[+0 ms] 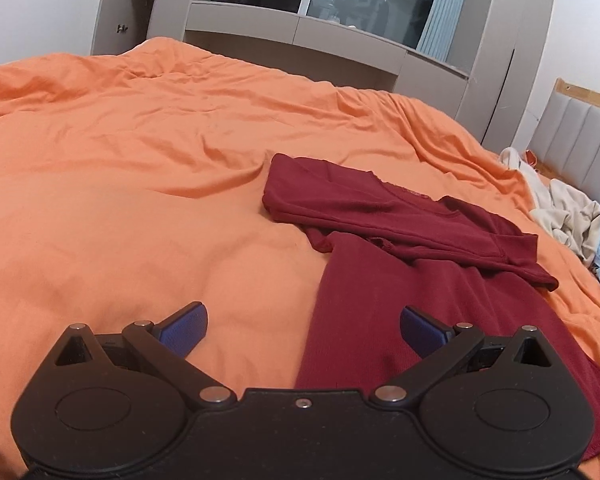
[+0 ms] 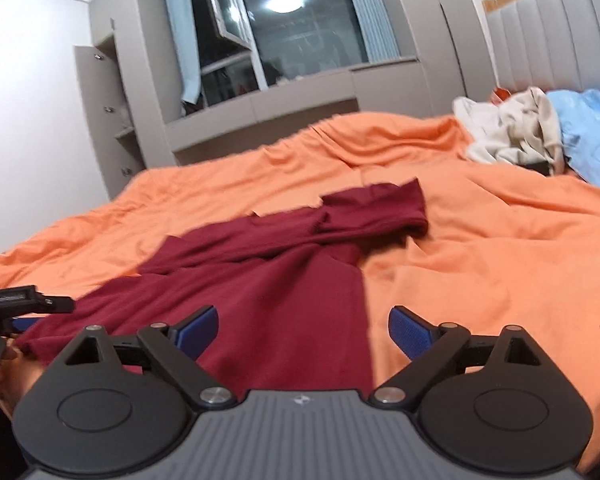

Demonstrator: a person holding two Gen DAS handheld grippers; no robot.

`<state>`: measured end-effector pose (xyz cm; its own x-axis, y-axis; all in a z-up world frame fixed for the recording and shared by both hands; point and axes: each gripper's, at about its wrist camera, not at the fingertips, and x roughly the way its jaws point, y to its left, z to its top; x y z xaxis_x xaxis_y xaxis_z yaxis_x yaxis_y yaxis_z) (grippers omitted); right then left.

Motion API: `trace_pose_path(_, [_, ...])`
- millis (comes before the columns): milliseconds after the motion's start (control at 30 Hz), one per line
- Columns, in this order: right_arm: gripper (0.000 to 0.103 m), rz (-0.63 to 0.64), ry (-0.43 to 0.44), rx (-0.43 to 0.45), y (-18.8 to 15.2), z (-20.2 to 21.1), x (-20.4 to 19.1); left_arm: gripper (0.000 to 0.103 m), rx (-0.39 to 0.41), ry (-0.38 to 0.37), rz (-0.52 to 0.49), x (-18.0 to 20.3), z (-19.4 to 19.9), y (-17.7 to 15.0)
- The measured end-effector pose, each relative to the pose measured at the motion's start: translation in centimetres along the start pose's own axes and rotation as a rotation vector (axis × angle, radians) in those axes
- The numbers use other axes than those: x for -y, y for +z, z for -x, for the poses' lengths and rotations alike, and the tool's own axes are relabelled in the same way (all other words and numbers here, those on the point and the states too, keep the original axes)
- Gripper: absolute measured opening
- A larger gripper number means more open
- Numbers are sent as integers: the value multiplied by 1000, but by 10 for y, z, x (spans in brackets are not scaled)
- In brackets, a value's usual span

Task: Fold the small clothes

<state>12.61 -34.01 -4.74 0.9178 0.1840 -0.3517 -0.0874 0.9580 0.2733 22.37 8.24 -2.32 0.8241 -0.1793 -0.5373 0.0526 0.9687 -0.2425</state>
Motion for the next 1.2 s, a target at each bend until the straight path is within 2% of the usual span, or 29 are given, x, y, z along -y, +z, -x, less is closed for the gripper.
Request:
trace_pose_path(167, [100, -54, 12, -55, -8, 4, 2, 102, -17, -35, 21, -2, 12, -5])
trace_pose_path(300, [97, -95, 10, -66, -10, 9, 4, 102, -60, -120, 58, -5, 25, -6])
trace_pose_path(367, [86, -138, -20, -57, -11, 12, 8, 102, -84, -155, 60, -5, 30, -8])
trace_pose_path(433, [62, -187, -69, -69, -13, 13, 13, 94, -98, -159, 45, -3, 34, -8])
trace_pose_path(500, [54, -201, -91, -96, -16, 11, 14, 75, -108, -148, 22, -1, 36, -8])
trace_pose_path(533, [51, -187, -101, -100, -18, 11, 12, 72, -114, -137, 18, -1, 36, -8])
trace_pose_path(567, [48, -169, -114, -102, -18, 10, 9, 61, -120, -121, 14, -1, 36, -9])
trace_pose_path(600, [37, -160, -114, -103, -17, 10, 8, 44, -129, -103, 10, -1, 34, -9])
trace_pose_path(633, [17, -161, -115, -99, -16, 11, 7, 34, -139, -85, 3, 0, 33, -10])
trace_pose_path(667, [8, -163, -131, -95, -14, 12, 9, 29, -139, -68, -11, 2, 35, -10])
trace_pose_path(800, [8, -215, -83, -78, -4, 17, 23, 8, -119, -49, -37, 7, 47, -5])
trace_pose_path(967, [7, -194, -57, 12, 21, 35, 31, 6, -81, -90, -32, 17, 66, 5])
trace_pose_path(1067, [7, -170, -51, 68, 40, 50, 35, 6, -70, -168, 14, 26, 81, 11])
trace_pose_path(1200, [7, -128, -63, 108, 53, 76, 41, 5, -25, -221, 35, 36, 106, 14])
